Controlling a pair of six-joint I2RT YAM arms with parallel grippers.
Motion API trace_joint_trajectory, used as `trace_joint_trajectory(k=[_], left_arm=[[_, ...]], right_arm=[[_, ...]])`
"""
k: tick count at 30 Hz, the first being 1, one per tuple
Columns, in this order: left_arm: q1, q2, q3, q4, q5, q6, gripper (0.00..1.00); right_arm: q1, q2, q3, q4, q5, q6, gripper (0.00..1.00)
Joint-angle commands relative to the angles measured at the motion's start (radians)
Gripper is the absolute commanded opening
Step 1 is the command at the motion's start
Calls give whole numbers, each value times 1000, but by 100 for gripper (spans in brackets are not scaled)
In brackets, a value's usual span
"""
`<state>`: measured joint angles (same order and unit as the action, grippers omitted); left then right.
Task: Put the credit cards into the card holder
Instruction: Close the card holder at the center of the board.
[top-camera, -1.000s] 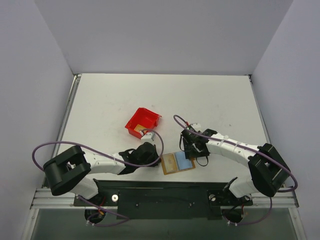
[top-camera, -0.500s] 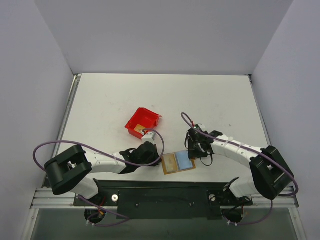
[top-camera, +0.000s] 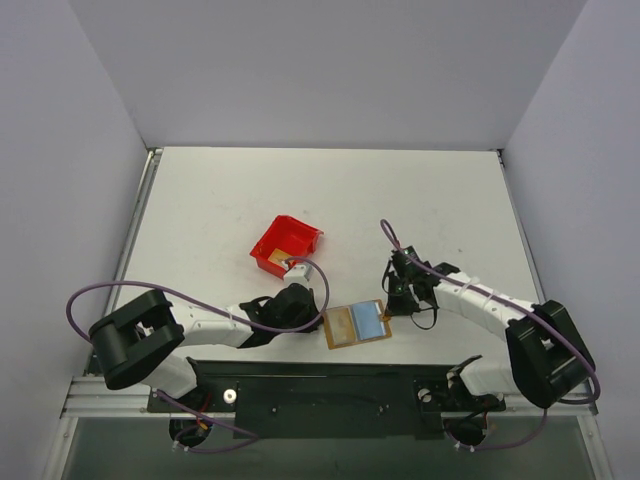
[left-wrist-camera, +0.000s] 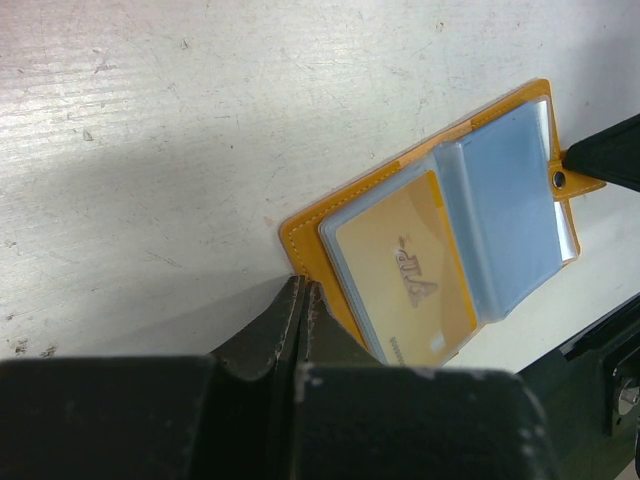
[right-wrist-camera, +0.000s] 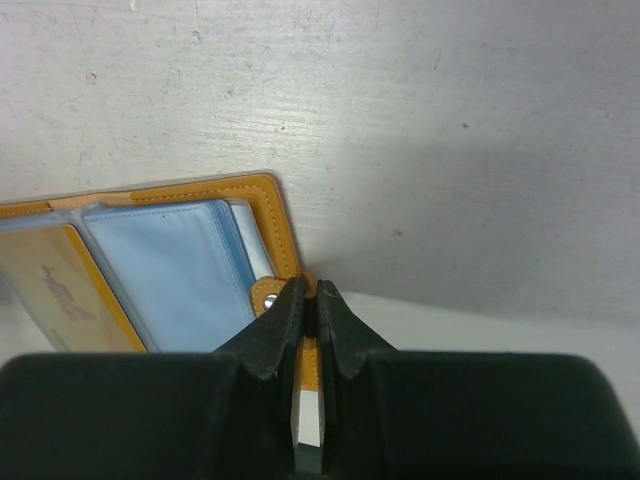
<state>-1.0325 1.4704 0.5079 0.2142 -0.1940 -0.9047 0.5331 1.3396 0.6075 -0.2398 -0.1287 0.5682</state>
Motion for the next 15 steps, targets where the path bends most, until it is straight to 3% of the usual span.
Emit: trace_joint_trajectory(k=[1,15], left_arm=[[-6,36,-6,-85,15,21,0],[-6,50,-2,-75,18,23,0]], right_arm=[[-8,-60,-12,-42,-3,9,0],[-30,-290,17,6,-184,9,0]])
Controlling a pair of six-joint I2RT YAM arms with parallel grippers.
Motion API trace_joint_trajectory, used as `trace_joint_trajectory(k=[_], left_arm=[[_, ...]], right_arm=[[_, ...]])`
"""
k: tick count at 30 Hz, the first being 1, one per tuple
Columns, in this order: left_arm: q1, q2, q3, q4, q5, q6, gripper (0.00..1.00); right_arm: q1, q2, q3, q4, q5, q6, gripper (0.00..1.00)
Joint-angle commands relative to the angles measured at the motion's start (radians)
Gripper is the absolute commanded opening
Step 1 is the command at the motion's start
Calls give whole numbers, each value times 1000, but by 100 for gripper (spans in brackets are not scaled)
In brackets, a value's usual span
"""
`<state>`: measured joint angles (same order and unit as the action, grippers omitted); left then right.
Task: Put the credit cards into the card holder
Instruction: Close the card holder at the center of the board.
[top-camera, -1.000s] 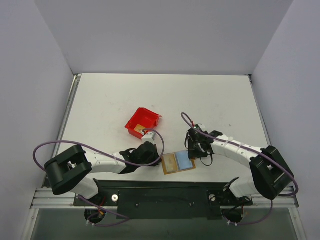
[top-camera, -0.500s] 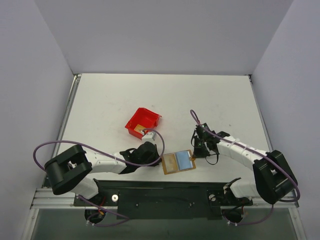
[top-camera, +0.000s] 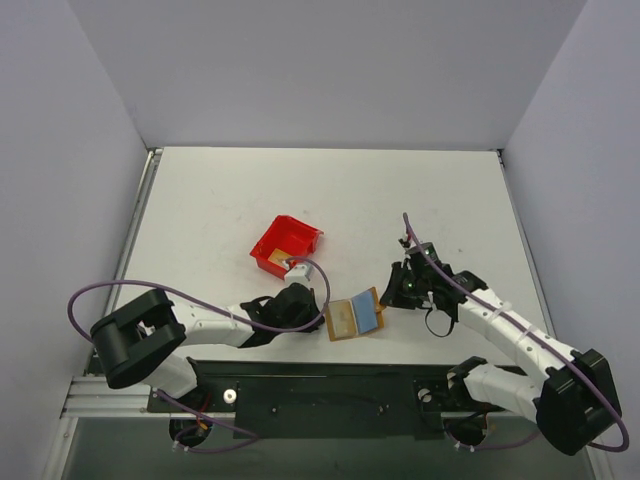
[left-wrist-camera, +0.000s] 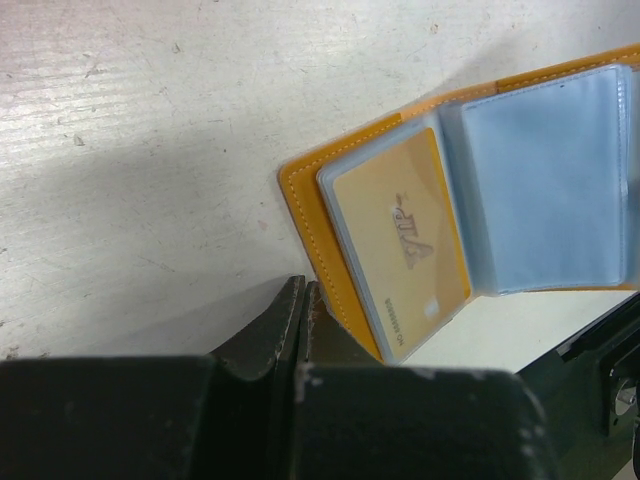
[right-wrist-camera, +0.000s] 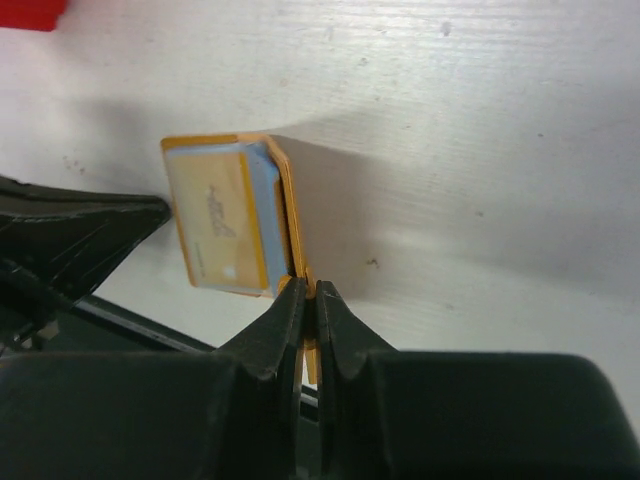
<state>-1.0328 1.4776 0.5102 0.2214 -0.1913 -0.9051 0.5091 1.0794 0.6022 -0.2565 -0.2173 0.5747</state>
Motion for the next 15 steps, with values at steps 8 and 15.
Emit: trace_joint_trajectory(k=[8,15], left_arm=[[-6,41,-6,-80,15,23,0],[-6,33,-13,-80,12,21,0]], right_arm=[[-4,-3,-1,184,-315,62,0],[48,105,1,325,-344,128,0]])
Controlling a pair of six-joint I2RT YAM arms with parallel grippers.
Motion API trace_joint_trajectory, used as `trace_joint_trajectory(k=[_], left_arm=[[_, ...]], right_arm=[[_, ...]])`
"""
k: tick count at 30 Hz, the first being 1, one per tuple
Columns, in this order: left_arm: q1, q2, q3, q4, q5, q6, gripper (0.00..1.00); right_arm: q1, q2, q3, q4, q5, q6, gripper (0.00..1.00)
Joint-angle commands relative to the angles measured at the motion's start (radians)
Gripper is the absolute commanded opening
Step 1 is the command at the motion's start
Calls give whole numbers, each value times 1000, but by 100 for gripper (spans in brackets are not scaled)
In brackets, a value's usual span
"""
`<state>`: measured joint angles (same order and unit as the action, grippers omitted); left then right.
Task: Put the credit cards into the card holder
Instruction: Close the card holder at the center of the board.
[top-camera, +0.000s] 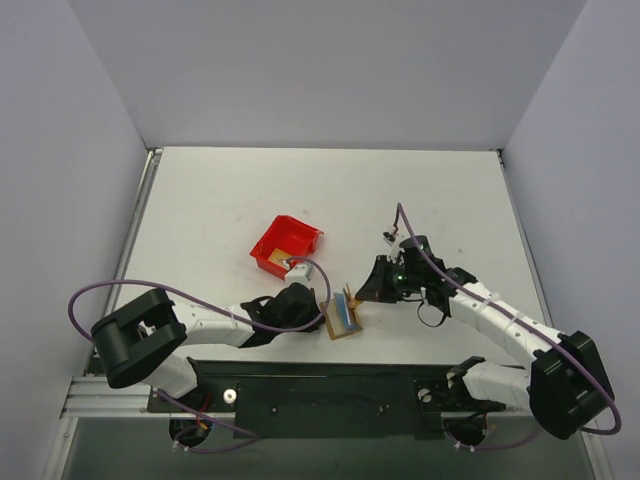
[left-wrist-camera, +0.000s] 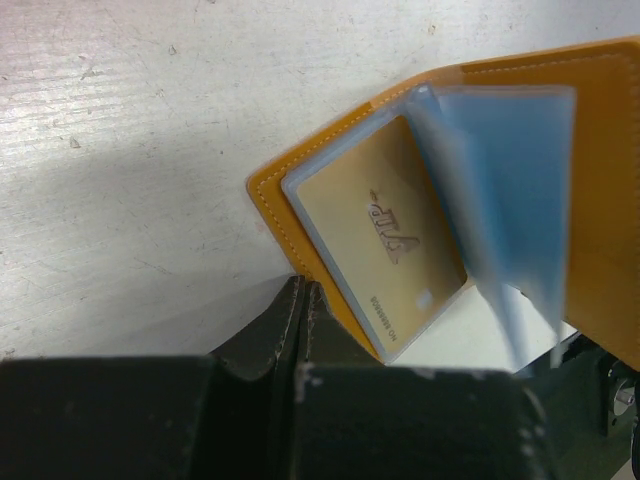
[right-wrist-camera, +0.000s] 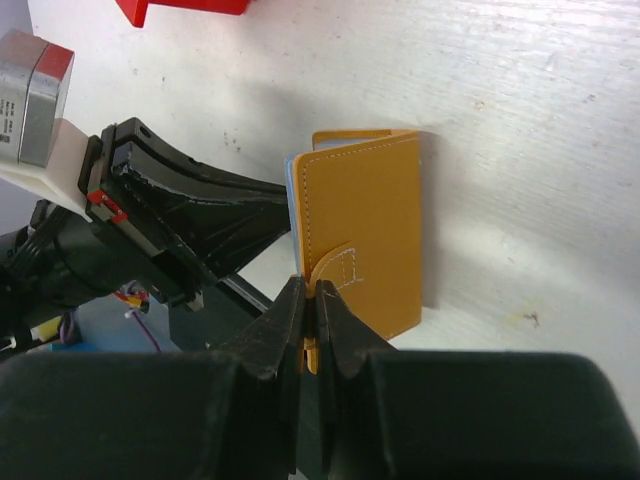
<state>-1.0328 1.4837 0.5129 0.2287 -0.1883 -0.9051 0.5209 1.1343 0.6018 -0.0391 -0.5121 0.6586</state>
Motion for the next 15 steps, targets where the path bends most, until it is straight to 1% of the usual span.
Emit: trace_joint_trajectory(k=[1,9,15], left_arm=[[-6,27,-17,-88,10,21,0],[-6,-10,-51,-103,-3,6,0],[-6,-118,-67,-173,-39,-3,0]], right_arm=[[47,74,3,116,-39,45,0],[183,229,26,234,-6,78,0],[206,332,4,318,3,90,0]])
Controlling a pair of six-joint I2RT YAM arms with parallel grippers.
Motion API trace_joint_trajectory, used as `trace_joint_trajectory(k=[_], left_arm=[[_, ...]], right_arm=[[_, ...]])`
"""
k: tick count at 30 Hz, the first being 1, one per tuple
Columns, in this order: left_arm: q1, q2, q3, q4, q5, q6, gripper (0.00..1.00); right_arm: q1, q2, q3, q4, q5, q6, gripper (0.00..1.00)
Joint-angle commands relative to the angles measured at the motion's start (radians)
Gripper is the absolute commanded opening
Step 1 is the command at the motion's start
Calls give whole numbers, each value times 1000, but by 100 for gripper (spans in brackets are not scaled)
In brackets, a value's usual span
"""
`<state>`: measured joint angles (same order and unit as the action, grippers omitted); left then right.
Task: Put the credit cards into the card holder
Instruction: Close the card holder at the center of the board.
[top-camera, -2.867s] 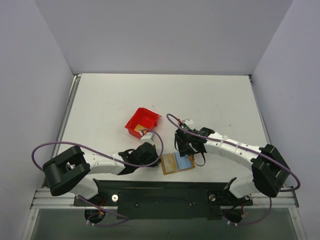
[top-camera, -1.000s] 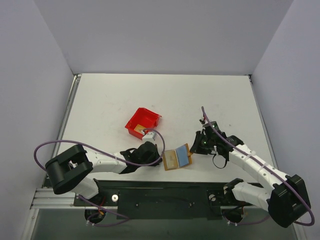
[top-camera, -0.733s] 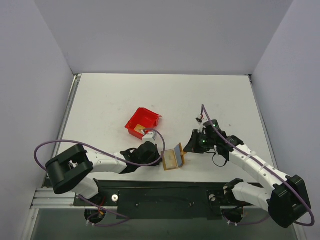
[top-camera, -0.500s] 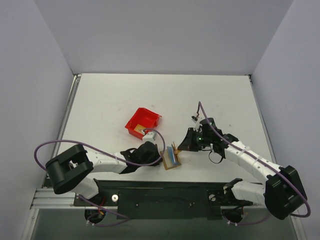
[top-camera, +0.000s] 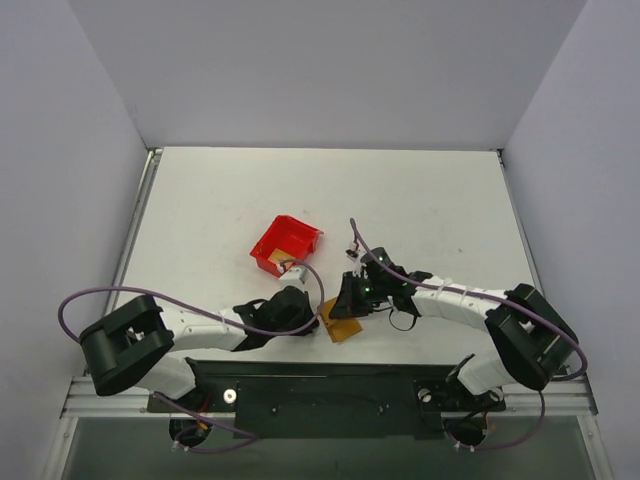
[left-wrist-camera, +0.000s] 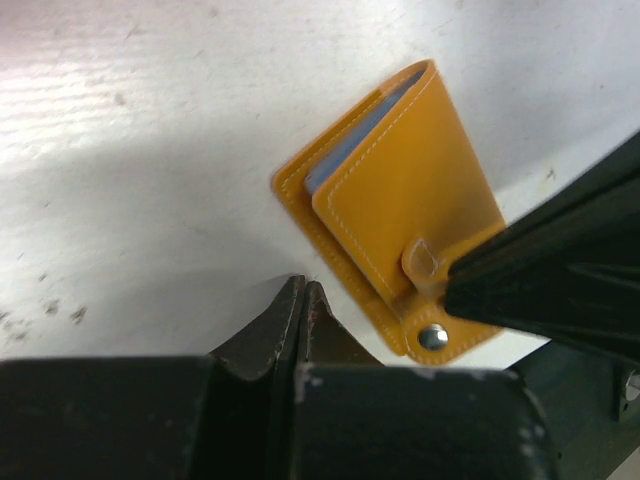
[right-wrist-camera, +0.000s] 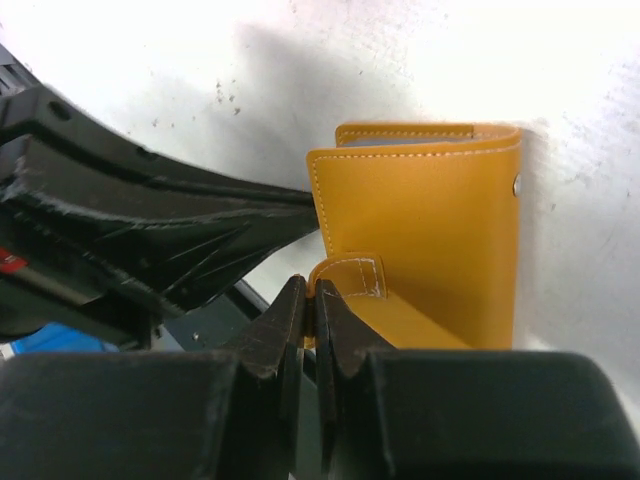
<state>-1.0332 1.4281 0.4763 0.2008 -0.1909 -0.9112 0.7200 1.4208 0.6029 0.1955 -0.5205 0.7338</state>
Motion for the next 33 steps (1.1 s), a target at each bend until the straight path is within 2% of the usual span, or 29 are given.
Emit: trace_joint_trajectory(k=[1,3,11,15,21,26,30,33], left_arm=[[-4,-75,-30,-179,-47,-2,0],[-4,-126,-30,-242,-77,-5,0],[9,-274,-36,-351,-148,-11,0],[19,-294,-30,-362,-156,-5,0],[24,-302,-13,-370,-162,0,0],[25,-310,11,-370,-180,11,0],[25,-320,70,-345,-170,56,0],[24,-330,126,-327,-144,101,0]], right_arm=[[9,53,1,91,10,15,0],[13,70,-3,107,10,16,1],[33,177,37,122,-73,0,28],[39,221,60,116,-116,-8,35],[42,158,86,68,-105,-28,38],[42,-18,100,-13,-10,-80,38],[30,-150,116,-155,175,-137,38],[-14,-190,110,-280,293,-139,38]])
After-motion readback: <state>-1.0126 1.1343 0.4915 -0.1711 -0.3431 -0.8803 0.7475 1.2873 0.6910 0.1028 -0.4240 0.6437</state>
